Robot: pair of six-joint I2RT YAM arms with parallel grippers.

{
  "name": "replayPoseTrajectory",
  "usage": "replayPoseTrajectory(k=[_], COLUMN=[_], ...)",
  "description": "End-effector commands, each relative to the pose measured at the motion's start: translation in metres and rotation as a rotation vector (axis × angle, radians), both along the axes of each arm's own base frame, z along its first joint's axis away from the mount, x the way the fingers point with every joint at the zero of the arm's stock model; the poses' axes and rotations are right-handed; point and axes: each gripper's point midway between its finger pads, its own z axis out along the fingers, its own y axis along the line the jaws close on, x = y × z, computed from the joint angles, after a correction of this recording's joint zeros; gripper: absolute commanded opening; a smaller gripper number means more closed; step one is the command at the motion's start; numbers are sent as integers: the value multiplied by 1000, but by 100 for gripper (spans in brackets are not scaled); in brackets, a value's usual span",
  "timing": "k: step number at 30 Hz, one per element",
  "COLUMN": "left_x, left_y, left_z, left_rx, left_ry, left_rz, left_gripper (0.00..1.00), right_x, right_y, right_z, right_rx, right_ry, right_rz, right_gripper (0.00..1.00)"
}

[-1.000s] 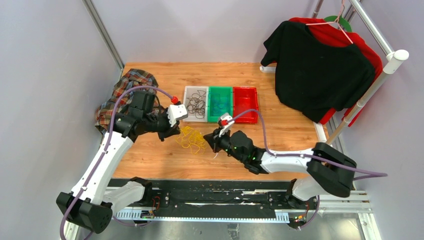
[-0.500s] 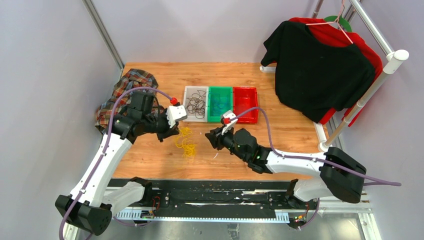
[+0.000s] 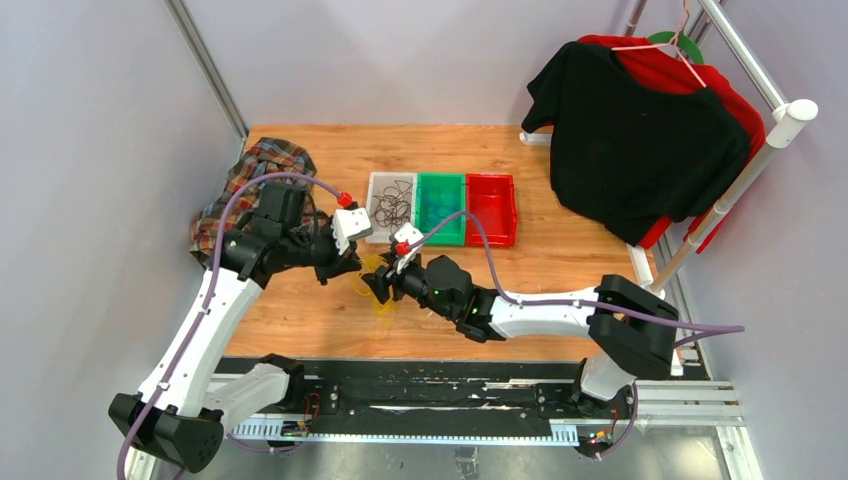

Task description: Untangle the cables

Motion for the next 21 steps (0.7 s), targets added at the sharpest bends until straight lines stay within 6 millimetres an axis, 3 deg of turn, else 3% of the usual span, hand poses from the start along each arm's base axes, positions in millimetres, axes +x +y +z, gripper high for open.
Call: replayPoseTrajectory(k=[1,12,21], left_x=[-9,-10,-3], left_y=[-12,-9,3], left_z=[28,26,13], left_rx=[-97,-76,5], left_ry=[-11,-23,-70], left_rz=[-24,-25,-12], left_gripper=[0,0,0], right_x=[17,46,57], right_y=[0,-62,-104], right_z=[5,3,14], right_rx=[2,66,77], right_ry=[-48,6,11], right_rz=[-87,-254,-326], right_gripper=[52,1,1])
